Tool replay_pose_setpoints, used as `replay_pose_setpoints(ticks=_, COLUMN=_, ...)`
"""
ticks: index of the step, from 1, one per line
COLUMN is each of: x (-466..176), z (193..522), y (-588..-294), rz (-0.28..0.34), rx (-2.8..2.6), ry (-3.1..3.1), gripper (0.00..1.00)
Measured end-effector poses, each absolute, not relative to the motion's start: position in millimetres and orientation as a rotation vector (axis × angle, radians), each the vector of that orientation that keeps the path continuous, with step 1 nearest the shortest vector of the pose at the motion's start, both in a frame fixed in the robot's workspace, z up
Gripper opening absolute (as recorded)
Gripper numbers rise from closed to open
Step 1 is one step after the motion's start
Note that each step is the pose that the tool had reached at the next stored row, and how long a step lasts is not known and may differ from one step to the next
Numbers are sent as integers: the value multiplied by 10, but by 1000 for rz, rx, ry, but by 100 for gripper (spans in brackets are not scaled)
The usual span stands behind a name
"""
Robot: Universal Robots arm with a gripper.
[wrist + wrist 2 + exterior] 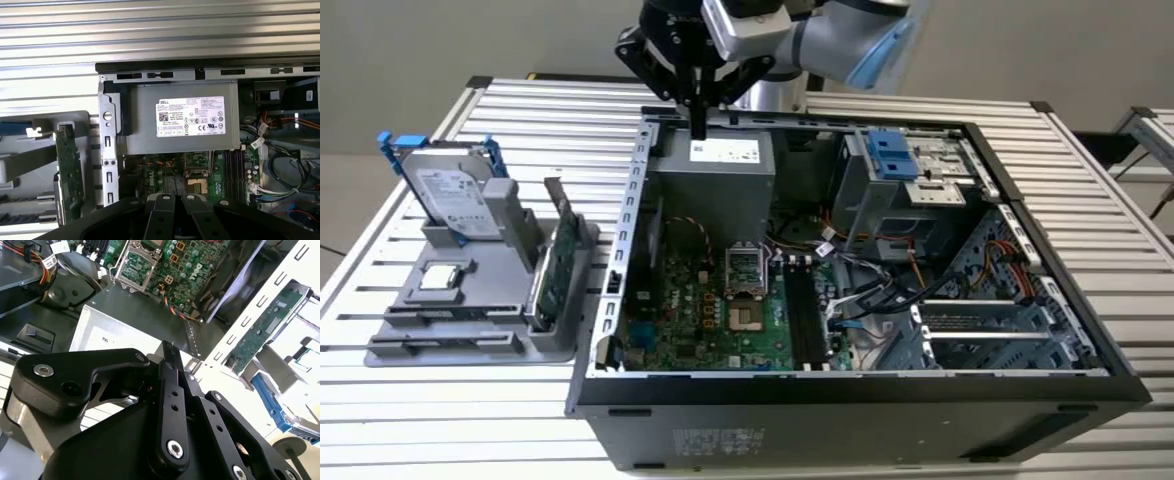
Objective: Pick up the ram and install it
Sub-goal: 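Reach for the ram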
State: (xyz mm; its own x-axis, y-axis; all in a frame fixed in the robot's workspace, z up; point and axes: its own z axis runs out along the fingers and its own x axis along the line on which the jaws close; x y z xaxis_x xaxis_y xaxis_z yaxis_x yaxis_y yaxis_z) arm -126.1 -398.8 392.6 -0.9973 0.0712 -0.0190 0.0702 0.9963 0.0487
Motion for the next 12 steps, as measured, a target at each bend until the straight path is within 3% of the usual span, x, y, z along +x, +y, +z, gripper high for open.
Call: replay_pose_setpoints(ticks=12, x=-1361, z=3926, y=-3988, rz=75, rx=111, ry=3118, gripper=0)
